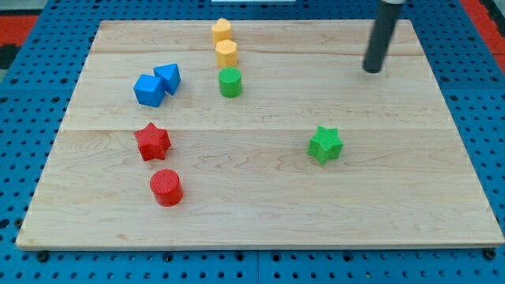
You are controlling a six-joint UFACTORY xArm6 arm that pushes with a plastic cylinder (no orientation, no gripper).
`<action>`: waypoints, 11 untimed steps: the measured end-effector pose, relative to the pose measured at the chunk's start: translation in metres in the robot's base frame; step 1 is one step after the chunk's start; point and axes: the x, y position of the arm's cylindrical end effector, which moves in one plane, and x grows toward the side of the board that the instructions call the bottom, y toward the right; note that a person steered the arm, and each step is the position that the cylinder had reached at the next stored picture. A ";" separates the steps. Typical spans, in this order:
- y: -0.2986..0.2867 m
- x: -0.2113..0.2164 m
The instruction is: Push green star towards bottom center
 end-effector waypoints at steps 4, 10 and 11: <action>0.069 0.199; -0.188 0.162; -0.175 0.099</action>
